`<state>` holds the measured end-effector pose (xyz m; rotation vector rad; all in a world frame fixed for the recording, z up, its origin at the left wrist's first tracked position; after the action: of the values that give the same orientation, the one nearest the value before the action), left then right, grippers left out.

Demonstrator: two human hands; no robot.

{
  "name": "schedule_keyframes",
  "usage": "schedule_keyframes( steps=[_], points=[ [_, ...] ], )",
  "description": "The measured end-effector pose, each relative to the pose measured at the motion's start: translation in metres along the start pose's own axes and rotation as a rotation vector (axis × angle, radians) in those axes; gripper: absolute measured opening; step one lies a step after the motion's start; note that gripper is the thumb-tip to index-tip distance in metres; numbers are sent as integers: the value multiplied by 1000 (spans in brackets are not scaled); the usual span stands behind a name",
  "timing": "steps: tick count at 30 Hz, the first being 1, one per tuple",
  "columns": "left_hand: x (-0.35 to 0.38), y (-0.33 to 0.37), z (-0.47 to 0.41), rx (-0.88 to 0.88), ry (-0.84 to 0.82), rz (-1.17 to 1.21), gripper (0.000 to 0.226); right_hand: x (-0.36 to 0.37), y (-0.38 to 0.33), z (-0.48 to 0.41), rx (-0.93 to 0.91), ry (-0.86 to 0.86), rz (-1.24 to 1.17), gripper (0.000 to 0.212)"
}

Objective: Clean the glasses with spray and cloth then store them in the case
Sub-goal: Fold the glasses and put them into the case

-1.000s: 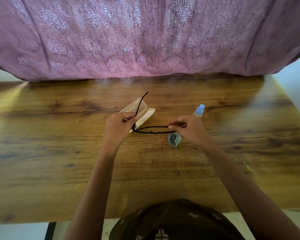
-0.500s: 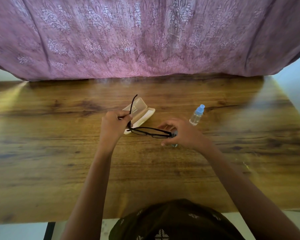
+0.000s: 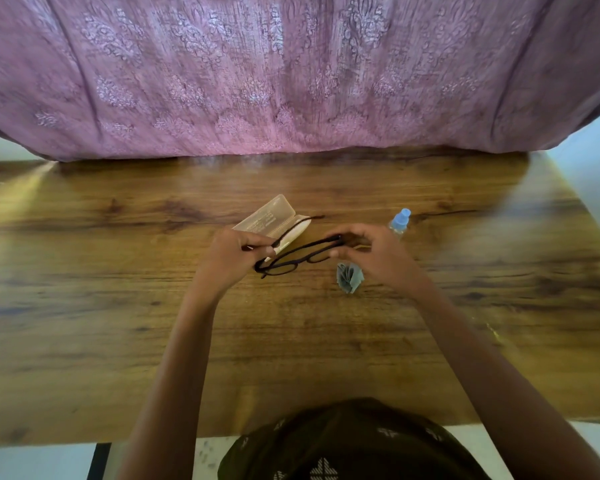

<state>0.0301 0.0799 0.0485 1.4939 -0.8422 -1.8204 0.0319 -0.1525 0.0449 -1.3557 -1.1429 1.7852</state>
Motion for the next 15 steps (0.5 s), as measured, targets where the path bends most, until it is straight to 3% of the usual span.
schedule_keyframes(
  steps=[5,10,15],
  points=[
    [6,-4,2,7,-85,-51,23,-7,1,-2,-18,100,-33,23],
    [7,-9,2,13,-104,40,22,-2,5,-4,6,-70,-126,30],
    [13,-18,3,-16,-132,161,18,2,4,-4,27,-133,-272,32]
  ],
)
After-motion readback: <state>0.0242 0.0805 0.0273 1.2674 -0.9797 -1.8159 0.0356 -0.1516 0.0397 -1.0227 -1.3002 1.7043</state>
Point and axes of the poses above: each hand's wrist, its own z-axis away from the middle knuckle, its own x-axis out of the palm, y = z × x, the point moved 6 cm from there along -z, towards the middle knuckle, and after that the axes turned 5 degrees about x, right-handed, at the moved point
